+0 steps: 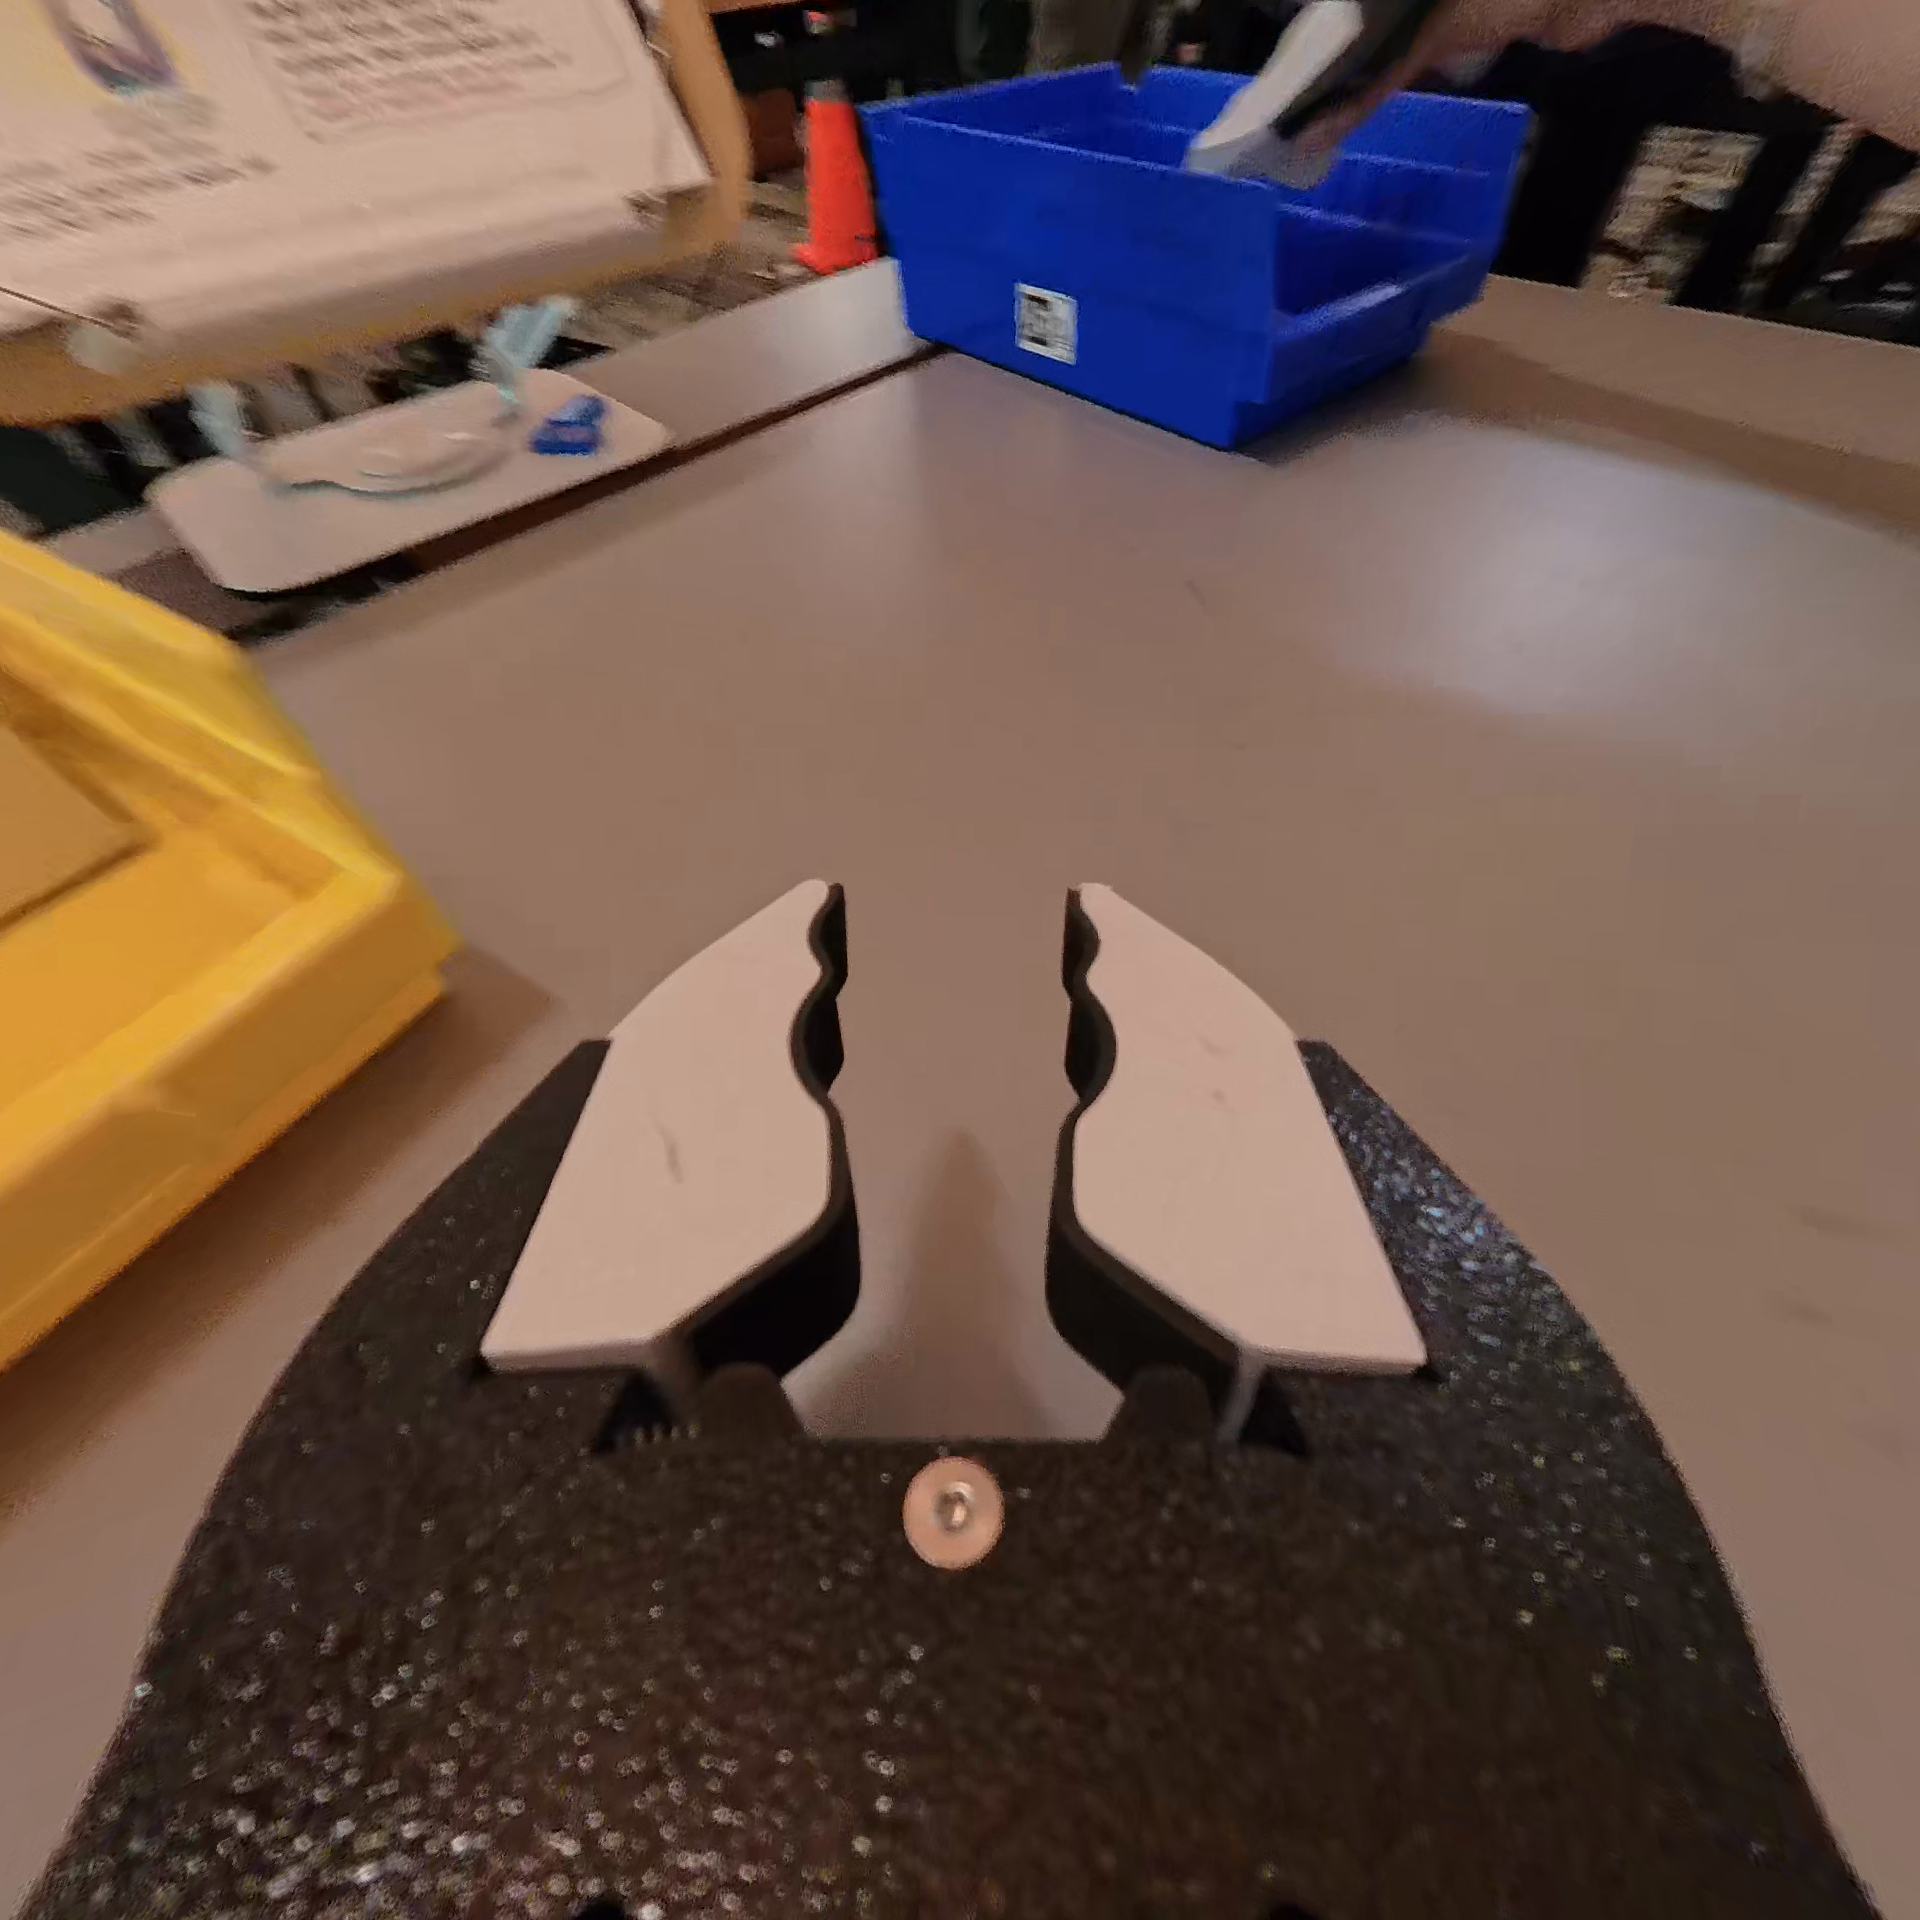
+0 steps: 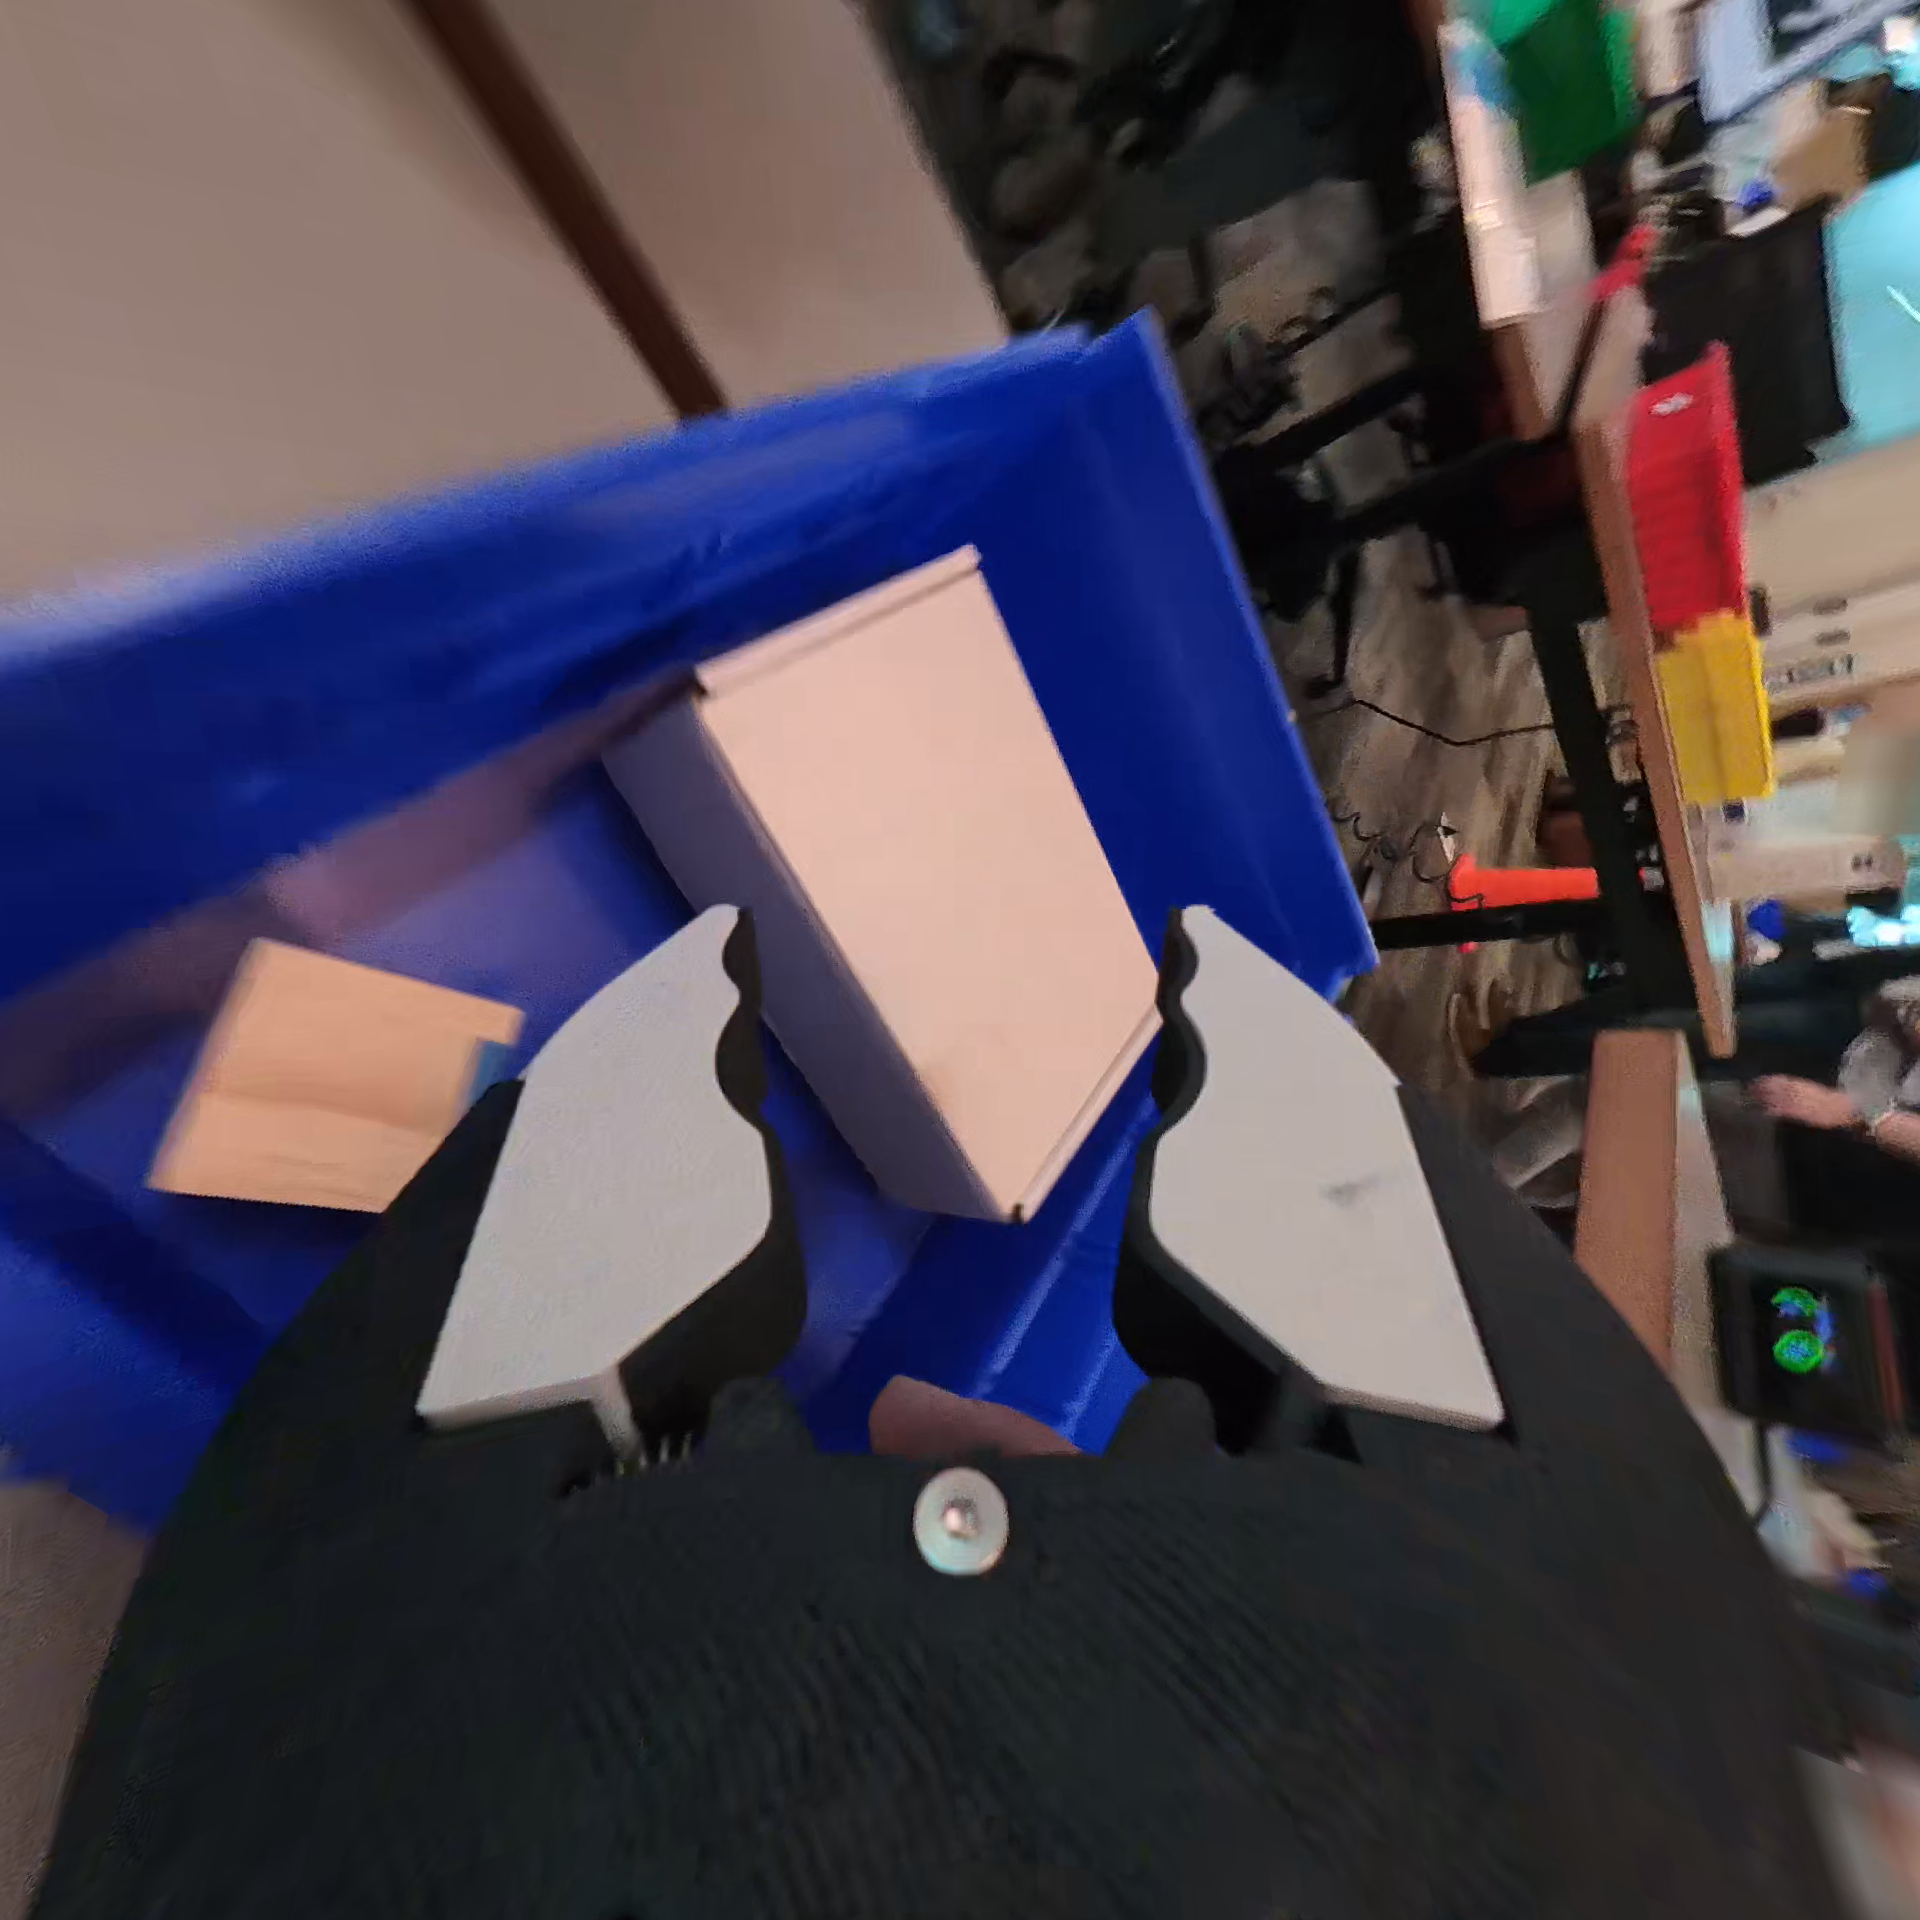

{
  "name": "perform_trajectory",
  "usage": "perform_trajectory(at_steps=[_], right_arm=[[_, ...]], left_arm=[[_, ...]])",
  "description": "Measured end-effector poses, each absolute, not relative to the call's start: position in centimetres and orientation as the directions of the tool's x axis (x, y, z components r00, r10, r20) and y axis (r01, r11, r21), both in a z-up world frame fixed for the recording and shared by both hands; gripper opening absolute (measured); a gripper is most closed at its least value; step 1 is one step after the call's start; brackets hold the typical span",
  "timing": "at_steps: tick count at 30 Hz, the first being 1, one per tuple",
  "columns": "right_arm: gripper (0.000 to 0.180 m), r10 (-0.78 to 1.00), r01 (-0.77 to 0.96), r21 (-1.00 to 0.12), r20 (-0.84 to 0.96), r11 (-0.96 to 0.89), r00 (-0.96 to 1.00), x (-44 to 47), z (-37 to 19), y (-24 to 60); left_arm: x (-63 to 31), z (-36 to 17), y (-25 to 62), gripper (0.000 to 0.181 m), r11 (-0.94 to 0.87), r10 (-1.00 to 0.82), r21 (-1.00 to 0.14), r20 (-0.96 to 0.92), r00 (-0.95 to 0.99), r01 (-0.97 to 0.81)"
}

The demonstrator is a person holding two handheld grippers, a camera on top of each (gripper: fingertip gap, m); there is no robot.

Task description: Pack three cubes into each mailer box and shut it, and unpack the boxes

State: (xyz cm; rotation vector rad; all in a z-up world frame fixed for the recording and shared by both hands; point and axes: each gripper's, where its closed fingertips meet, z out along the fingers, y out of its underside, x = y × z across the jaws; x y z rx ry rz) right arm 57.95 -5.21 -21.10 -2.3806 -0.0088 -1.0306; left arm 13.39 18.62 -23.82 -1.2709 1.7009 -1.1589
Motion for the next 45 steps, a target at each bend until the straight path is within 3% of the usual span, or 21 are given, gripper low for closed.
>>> perform_trajectory(at_steps=[2,5,7,10,13,18,21,27,38,45], right_arm=[[0.075,-0.310,0.185,-0.620,0.601,-0.762,0.737,54.7,-19.4,-4.7],[0.082,-0.246,0.238,-0.719,0.498,-0.653,0.832,47.3,-18.9,-3.9],[0.082,-0.176,0.267,-0.741,0.460,-0.616,0.870,42.6,-19.4,-3.8],[0.088,-0.065,0.259,-0.791,0.351,-0.555,0.934,35.8,-20.5,-4.0],[0.096,0.017,0.254,-0.809,0.289,-0.530,0.957,30.9,-21.6,-4.8],[0.104,0.059,0.225,-0.844,0.226,-0.486,0.972,26.8,-23.1,-5.7],[0.105,0.018,0.171,-0.855,0.187,-0.490,0.982,26.6,-24.3,-6.4],[0.105,-0.062,0.101,-0.862,0.151,-0.496,0.987,26.5,-25.1,-9.2],[0.106,-0.035,0.052,-0.835,0.085,-0.548,0.996,25.6,-26.9,-10.4],[0.105,-0.021,0.055,-0.831,0.080,-0.553,0.997,25.8,-27.1,-9.5]], left_arm=[[13.3,-22.3,21.1,0.043,0.144,-0.977,-0.936,-0.084,-0.194,-0.321],[13.7,-20.5,25.5,0.061,0.230,-0.971,-0.892,-0.184,-0.151,-0.389],[14.5,-20.2,28.3,0.083,0.308,-0.950,-0.820,-0.236,-0.205,-0.483],[16.4,-20.2,34.3,0.097,0.466,-0.883,-0.623,-0.372,-0.287,-0.628],[19.1,-20.0,39.6,0.097,0.555,-0.818,-0.432,-0.440,-0.371,-0.711],[23.0,-21.8,46.3,0.097,0.593,-0.765,-0.132,-0.399,-0.505,-0.794],[25.3,-23.6,48.4,0.097,0.616,-0.745,-0.035,-0.352,-0.567,-0.787],[28.6,-26.0,49.9,0.100,0.703,-0.660,0.044,-0.332,-0.674,-0.709],[29.0,-28.8,51.2,0.130,0.647,-0.752,0.014,-0.158,-0.641,-0.762],[27.9,-30.3,52.6,0.138,0.695,-0.669,0.189,-0.184,-0.720,-0.694]])
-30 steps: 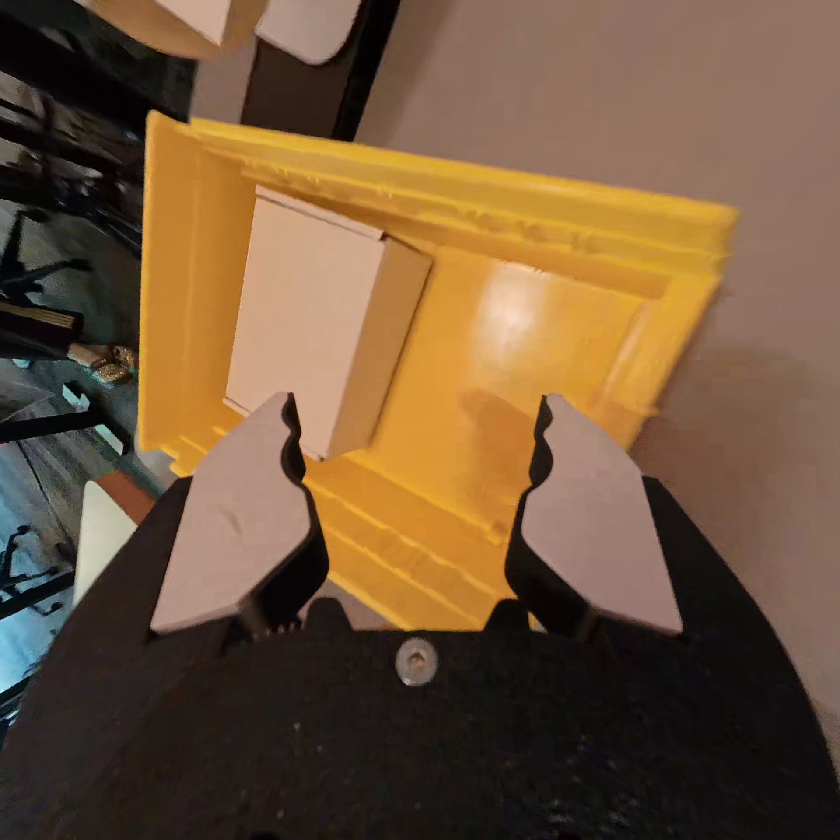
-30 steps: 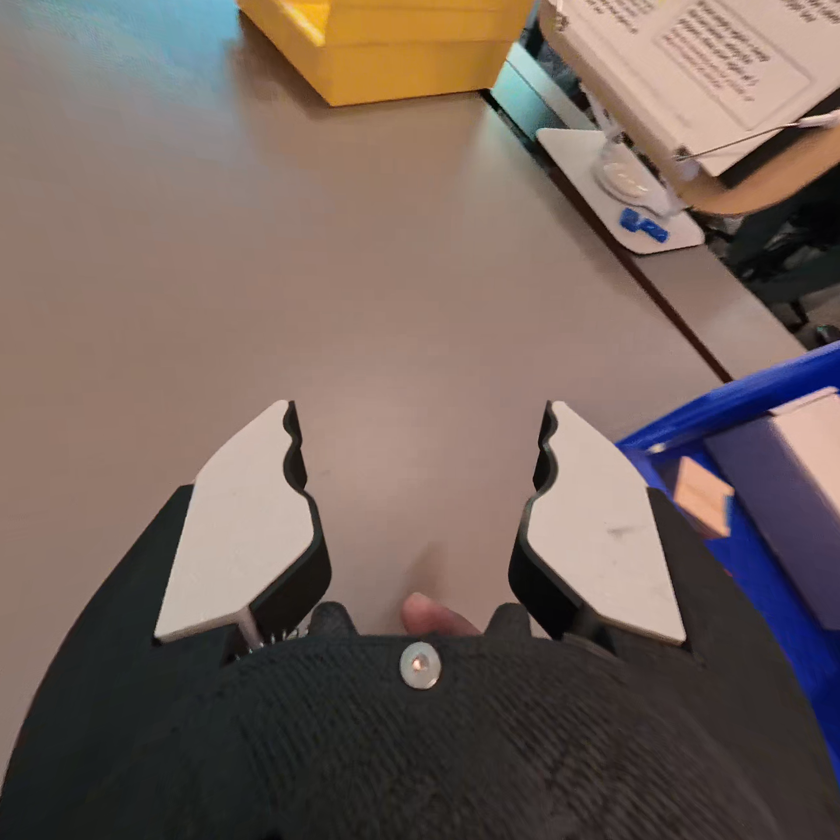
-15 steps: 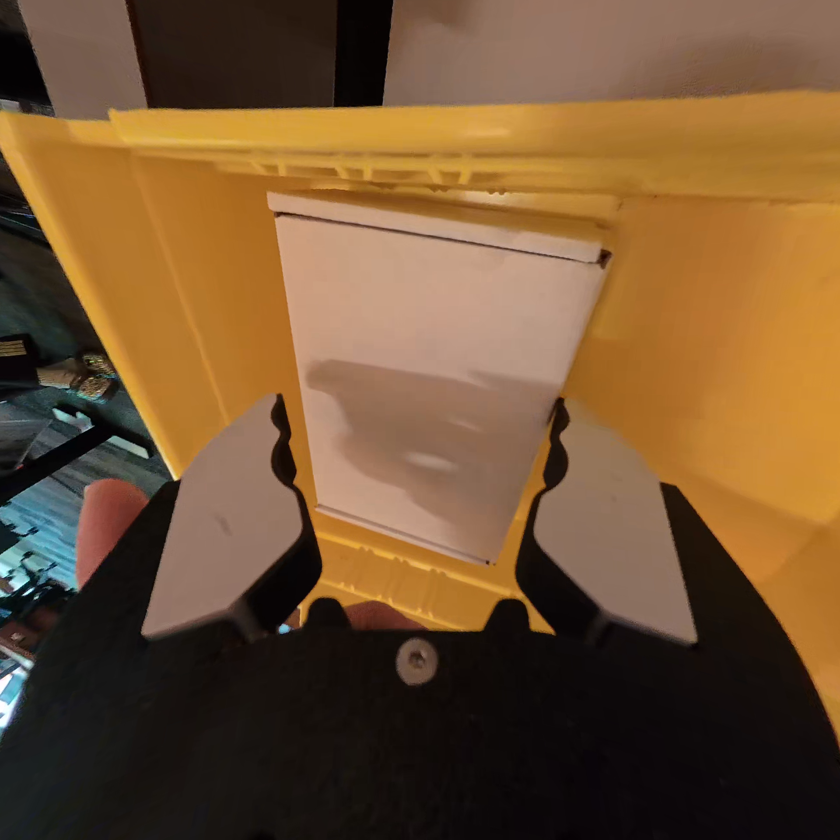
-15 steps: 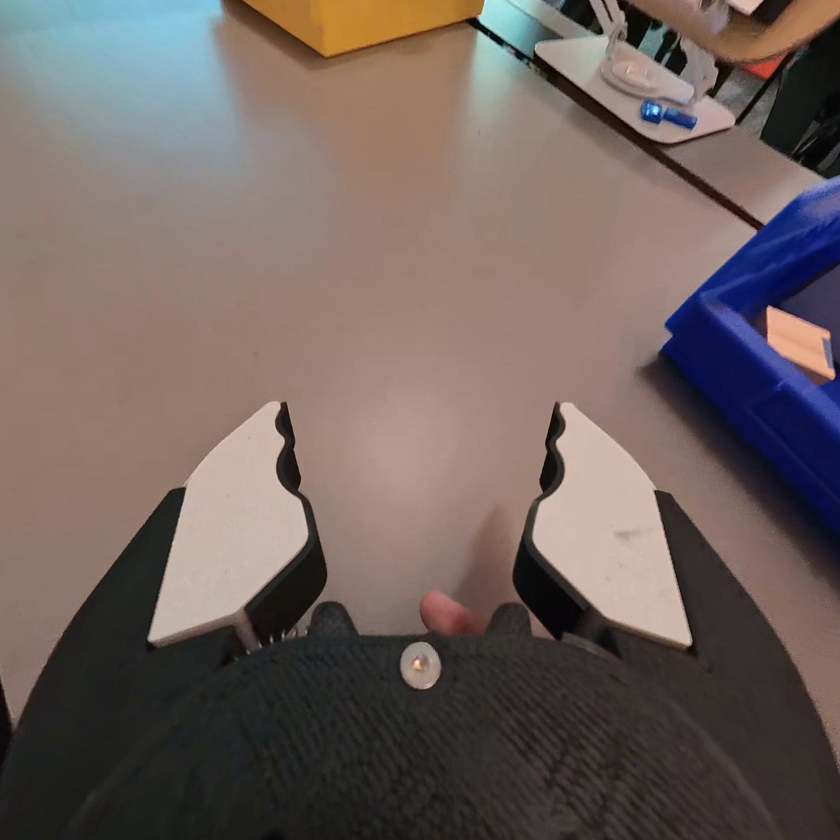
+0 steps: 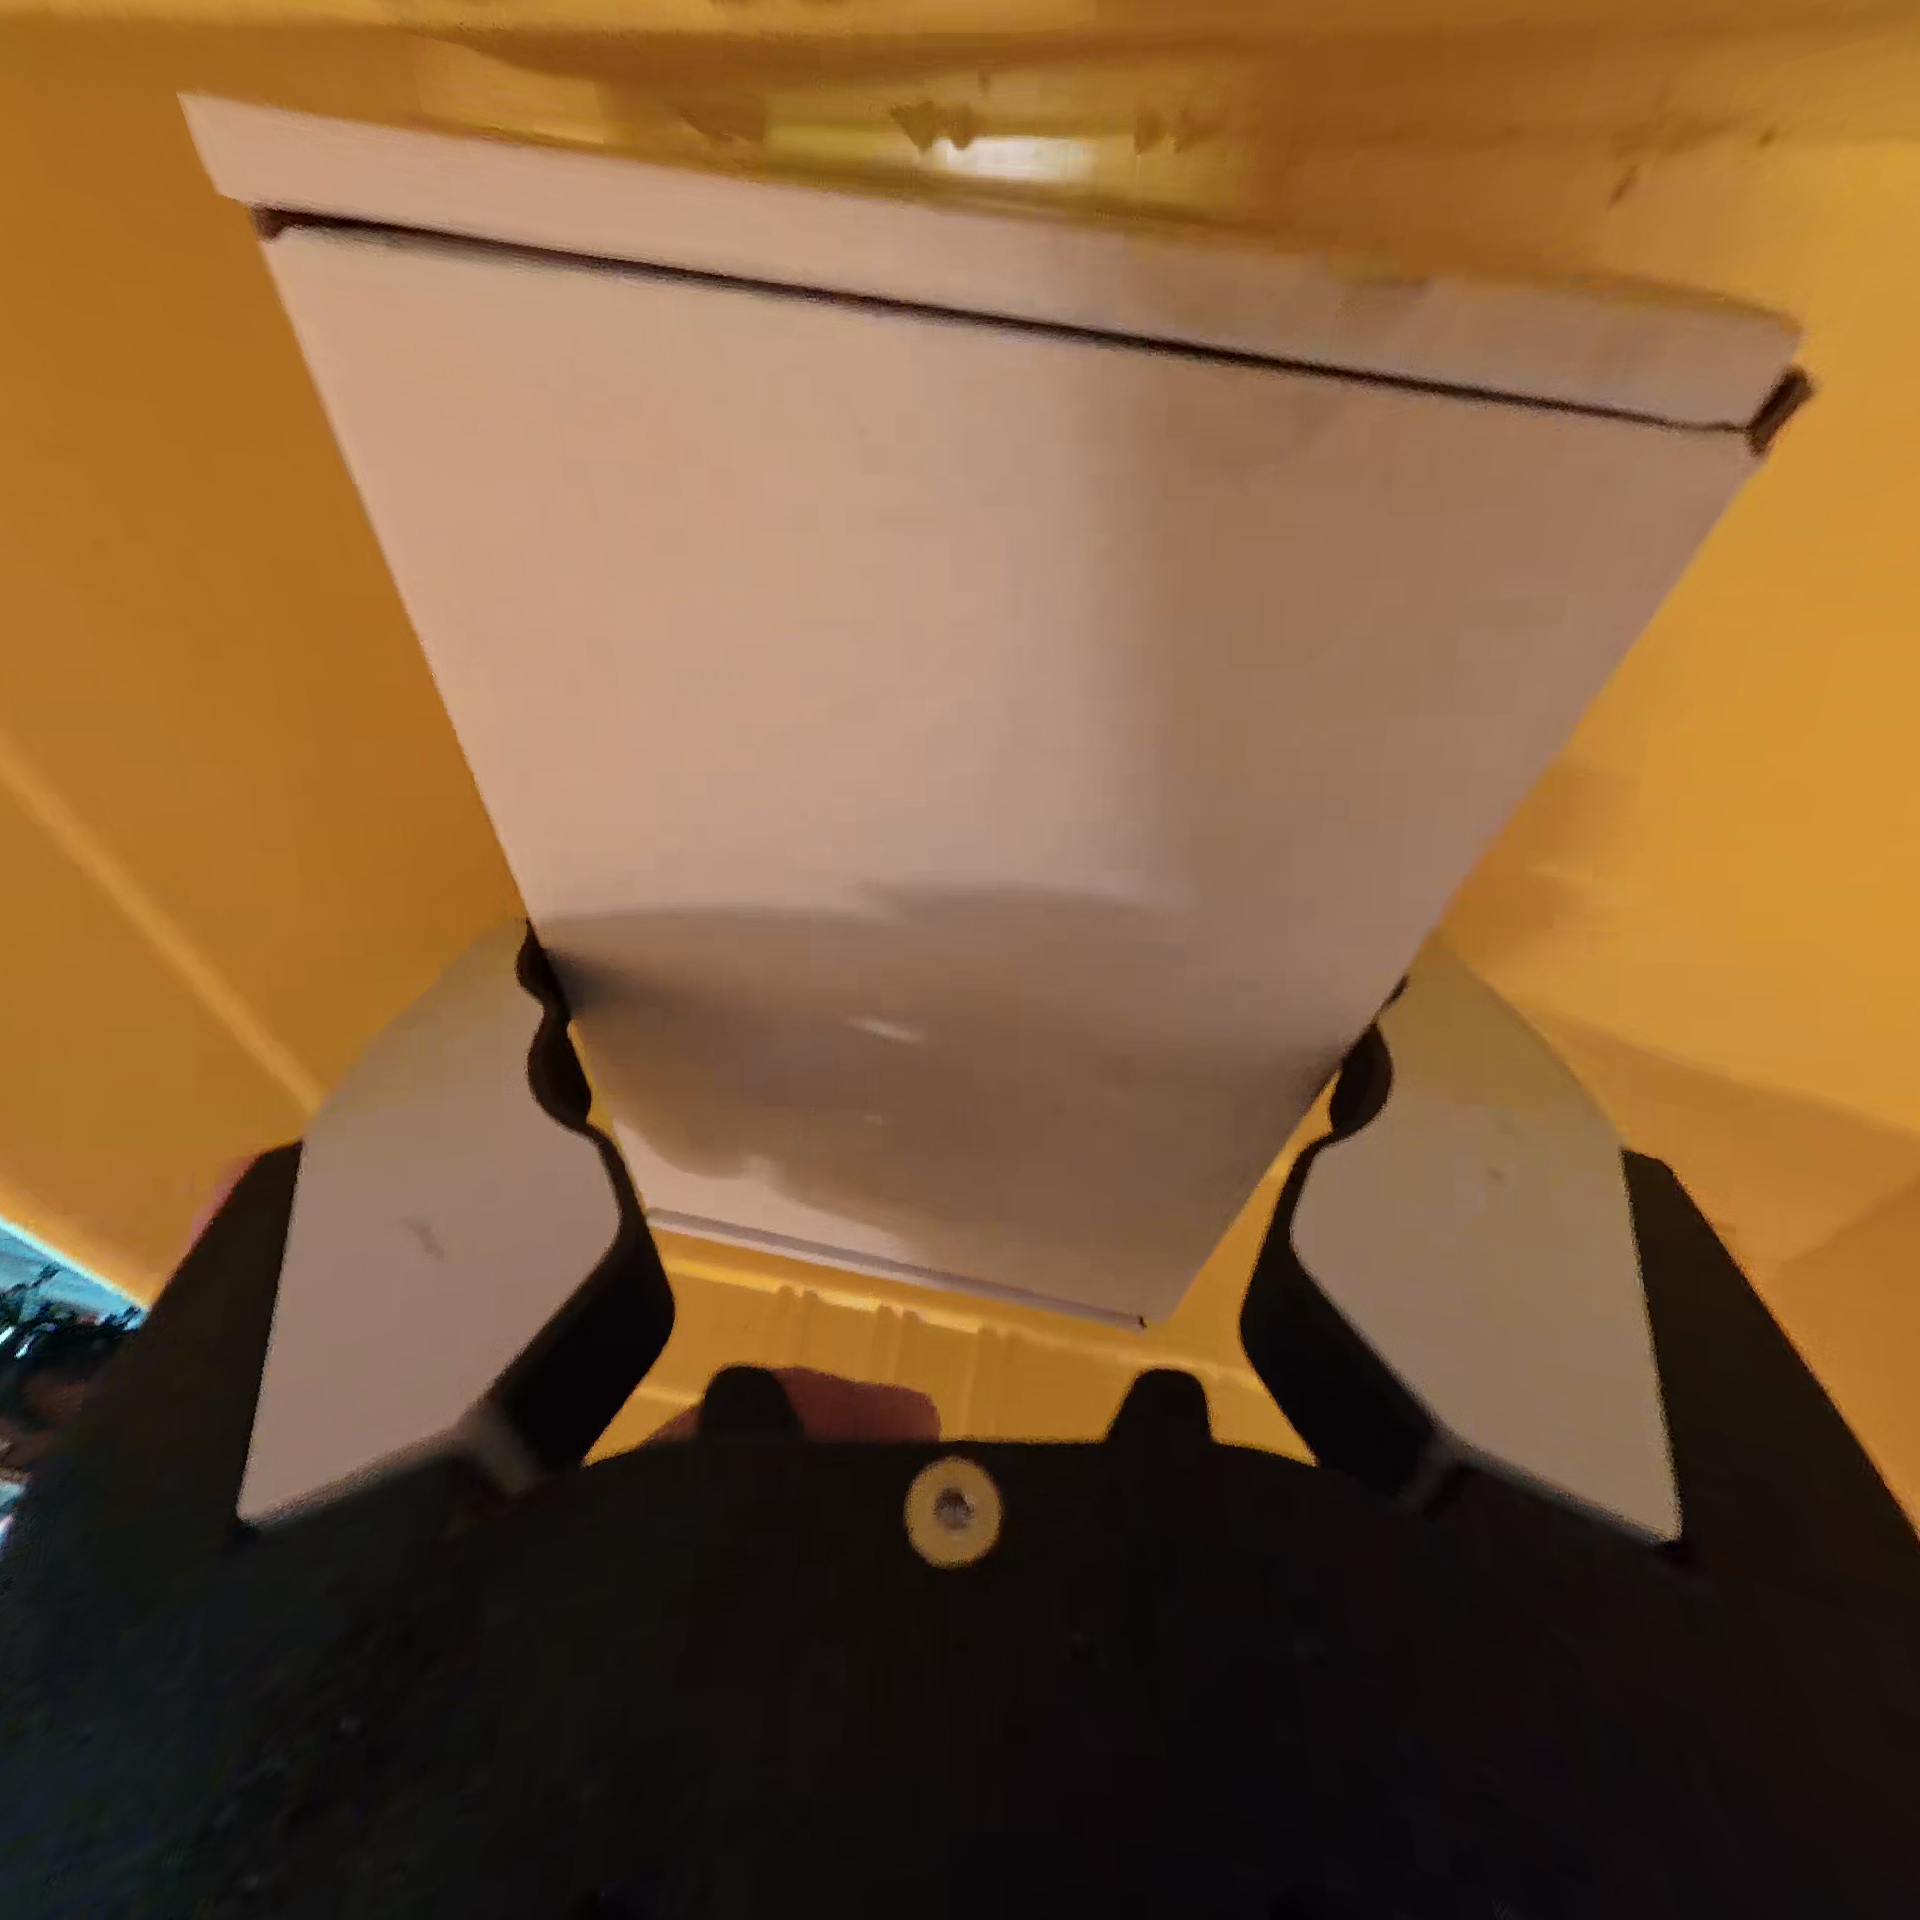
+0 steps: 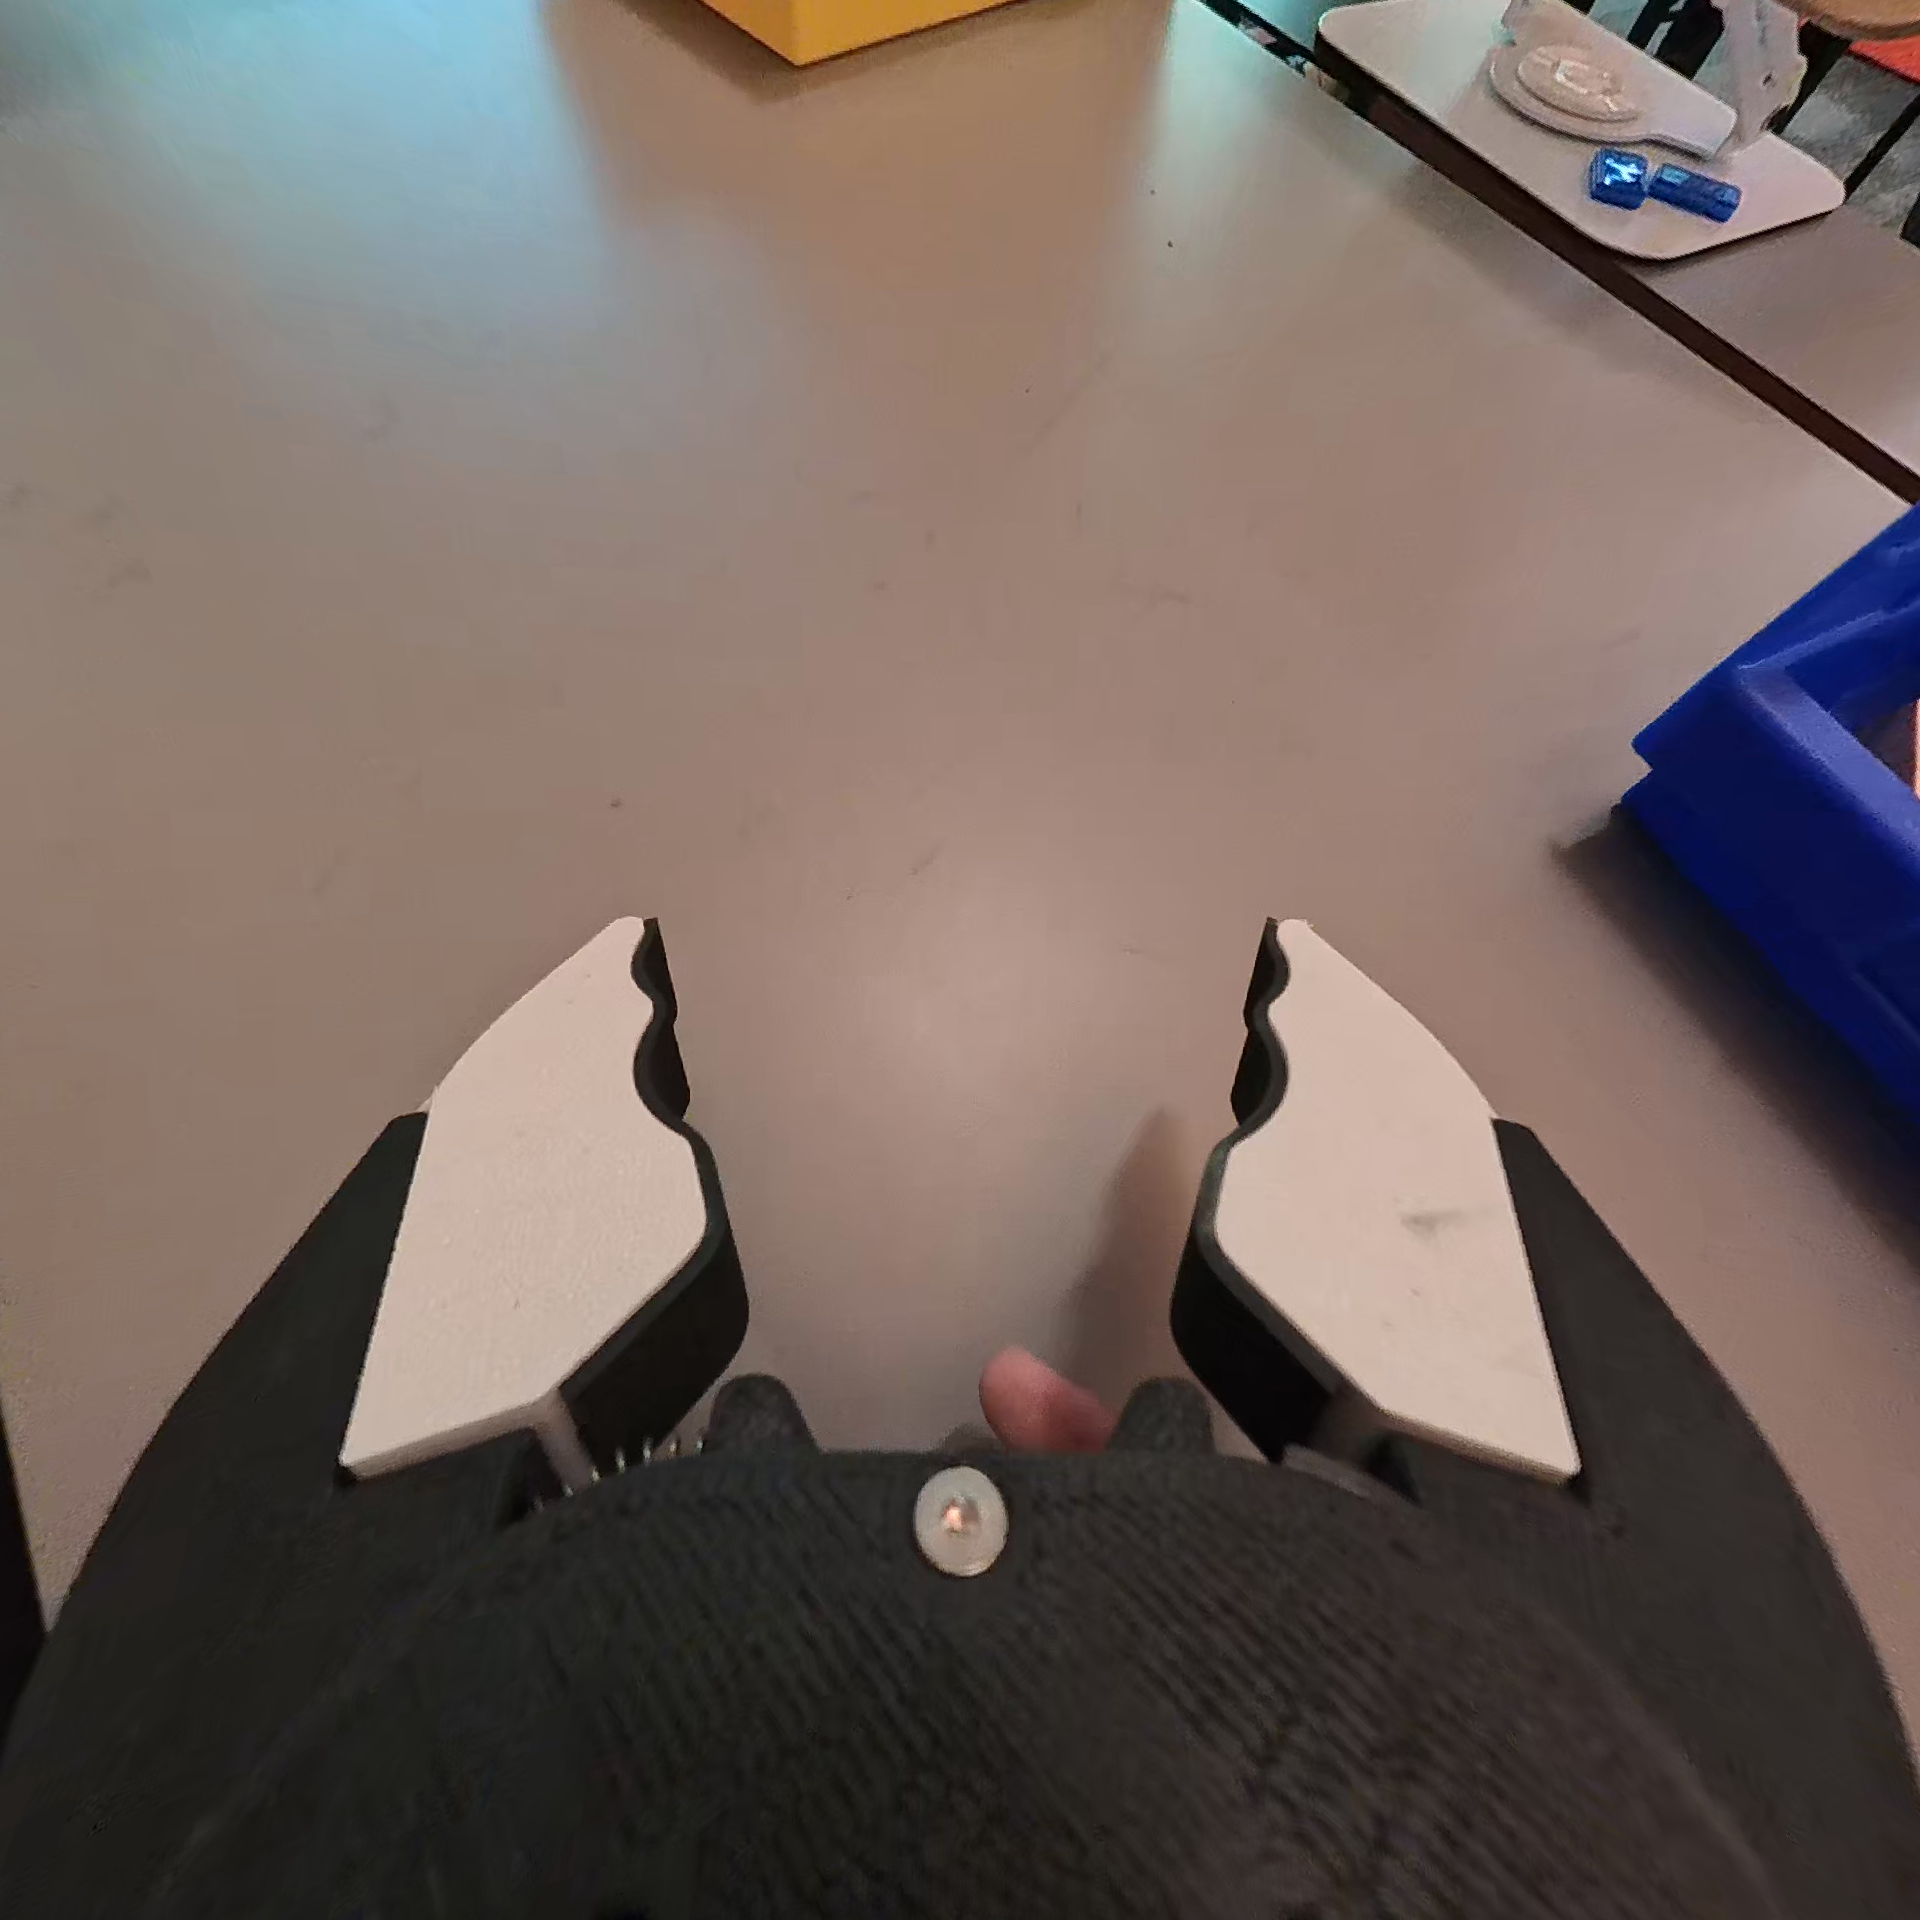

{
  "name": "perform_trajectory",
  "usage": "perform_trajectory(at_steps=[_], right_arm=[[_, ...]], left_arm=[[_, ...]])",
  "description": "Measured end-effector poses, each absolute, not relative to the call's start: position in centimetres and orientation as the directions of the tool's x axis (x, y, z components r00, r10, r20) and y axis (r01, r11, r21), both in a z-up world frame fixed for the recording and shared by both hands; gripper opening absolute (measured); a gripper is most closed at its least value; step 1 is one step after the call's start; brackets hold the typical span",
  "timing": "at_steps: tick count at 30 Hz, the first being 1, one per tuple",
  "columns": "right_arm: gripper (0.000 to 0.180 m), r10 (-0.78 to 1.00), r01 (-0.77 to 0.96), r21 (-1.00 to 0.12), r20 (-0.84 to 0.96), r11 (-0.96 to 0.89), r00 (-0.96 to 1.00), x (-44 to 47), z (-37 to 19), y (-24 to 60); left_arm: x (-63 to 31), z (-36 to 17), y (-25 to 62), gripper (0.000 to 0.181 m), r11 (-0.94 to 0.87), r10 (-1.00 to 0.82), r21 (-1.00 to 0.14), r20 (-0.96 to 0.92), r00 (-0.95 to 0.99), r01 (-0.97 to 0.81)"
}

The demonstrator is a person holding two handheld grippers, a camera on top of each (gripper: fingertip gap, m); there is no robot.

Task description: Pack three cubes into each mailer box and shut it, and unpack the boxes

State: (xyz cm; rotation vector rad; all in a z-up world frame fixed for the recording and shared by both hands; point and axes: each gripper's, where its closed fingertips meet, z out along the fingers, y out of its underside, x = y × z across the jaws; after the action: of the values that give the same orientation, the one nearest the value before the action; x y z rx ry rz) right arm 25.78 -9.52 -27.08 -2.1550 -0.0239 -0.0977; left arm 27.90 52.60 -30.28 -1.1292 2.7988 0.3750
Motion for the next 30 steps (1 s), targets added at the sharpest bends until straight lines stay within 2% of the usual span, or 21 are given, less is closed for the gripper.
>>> perform_trajectory(at_steps=[5,12,17,23,30], right_arm=[[0.104,-0.011,0.070,-0.821,0.092,-0.567,0.996,25.6,-27.5,-8.8],[0.101,0.015,0.138,-0.809,0.157,-0.571,0.987,25.0,-26.9,-7.7],[0.100,0.018,0.168,-0.810,0.191,-0.562,0.981,24.5,-26.0,-7.7],[0.096,0.002,0.202,-0.842,0.232,-0.500,0.973,24.0,-24.4,-7.2],[0.093,-0.011,0.317,-0.843,0.357,-0.435,0.934,23.7,-21.8,-3.4]], left_arm=[[27.8,-30.5,53.1,0.139,0.694,-0.630,0.262,-0.230,-0.742,-0.671],[27.5,-30.1,52.7,0.136,0.721,-0.597,0.245,-0.254,-0.761,-0.648],[26.7,-27.4,50.9,0.136,0.697,-0.659,0.158,-0.244,-0.712,-0.700],[24.9,-20.8,47.9,0.136,0.666,-0.707,0.055,-0.272,-0.653,-0.744],[21.5,-15.9,36.7,0.136,0.716,-0.695,-0.081,-0.173,-0.698,-0.693]])
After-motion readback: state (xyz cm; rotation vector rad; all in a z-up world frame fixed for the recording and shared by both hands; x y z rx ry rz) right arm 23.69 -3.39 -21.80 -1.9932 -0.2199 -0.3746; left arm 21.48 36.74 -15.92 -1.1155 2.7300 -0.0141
